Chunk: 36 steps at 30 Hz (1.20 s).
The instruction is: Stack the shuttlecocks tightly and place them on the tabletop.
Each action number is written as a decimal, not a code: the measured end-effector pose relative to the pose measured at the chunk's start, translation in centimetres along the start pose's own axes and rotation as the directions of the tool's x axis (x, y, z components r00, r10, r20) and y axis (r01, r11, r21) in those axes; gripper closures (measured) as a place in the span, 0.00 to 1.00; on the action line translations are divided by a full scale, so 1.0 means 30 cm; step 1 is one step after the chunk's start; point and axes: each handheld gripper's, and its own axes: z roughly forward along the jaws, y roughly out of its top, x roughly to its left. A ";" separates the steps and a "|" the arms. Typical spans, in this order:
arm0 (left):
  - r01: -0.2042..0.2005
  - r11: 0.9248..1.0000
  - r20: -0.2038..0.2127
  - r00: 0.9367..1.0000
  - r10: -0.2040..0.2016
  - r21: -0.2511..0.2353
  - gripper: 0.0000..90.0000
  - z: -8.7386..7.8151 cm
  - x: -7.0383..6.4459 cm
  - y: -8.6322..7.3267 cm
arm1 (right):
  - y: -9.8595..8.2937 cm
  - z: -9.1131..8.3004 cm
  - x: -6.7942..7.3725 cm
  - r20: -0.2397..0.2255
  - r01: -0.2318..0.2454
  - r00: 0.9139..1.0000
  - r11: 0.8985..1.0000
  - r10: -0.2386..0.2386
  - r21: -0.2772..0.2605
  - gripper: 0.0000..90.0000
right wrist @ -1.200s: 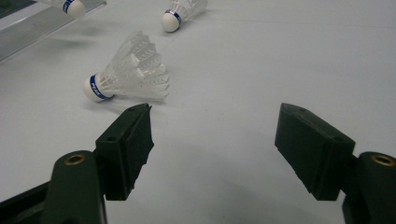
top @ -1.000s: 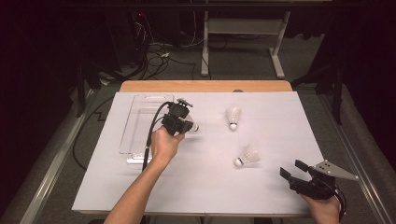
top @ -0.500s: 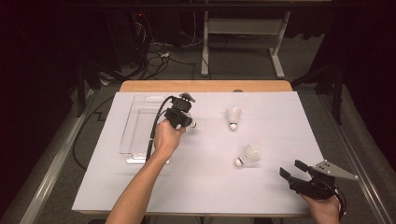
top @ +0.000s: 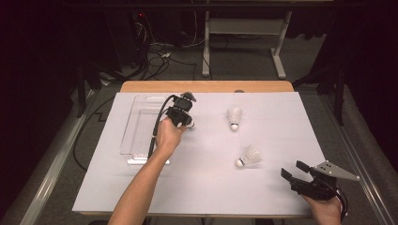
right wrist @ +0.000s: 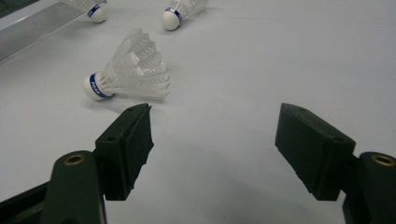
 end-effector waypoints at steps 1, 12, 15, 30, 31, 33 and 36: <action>0.001 1.000 0.000 1.000 -0.001 0.001 0.99 -0.001 0.002 0.000 | 0.000 0.000 0.000 0.000 -0.002 1.000 1.000 0.002 0.000 0.31; -0.003 0.999 0.000 1.000 0.003 -0.036 0.91 0.002 -0.007 0.007 | 0.000 0.000 0.000 0.000 -0.004 1.000 1.000 0.004 0.001 0.31; -0.002 0.999 0.004 1.000 0.002 -0.051 0.89 0.000 -0.011 0.012 | 0.000 0.000 0.000 0.000 -0.003 1.000 1.000 0.003 0.001 0.31; -0.001 0.998 0.056 0.998 0.005 -0.070 0.93 0.020 -0.034 0.023 | 0.001 -0.002 0.000 0.000 0.000 1.000 1.000 0.000 -0.004 0.31; 0.000 0.998 0.067 0.998 0.005 -0.069 0.94 0.023 -0.036 0.024 | 0.000 -0.002 0.000 0.000 -0.001 1.000 1.000 0.001 -0.004 0.31; 0.004 0.998 0.079 0.997 0.002 -0.066 0.95 0.030 -0.037 0.025 | 0.000 -0.002 0.001 -0.001 -0.003 1.000 1.000 0.003 -0.003 0.31; 0.011 0.998 0.098 0.995 -0.005 -0.066 0.96 0.038 -0.039 0.029 | 0.001 -0.002 0.000 -0.001 -0.002 1.000 1.000 0.002 -0.006 0.31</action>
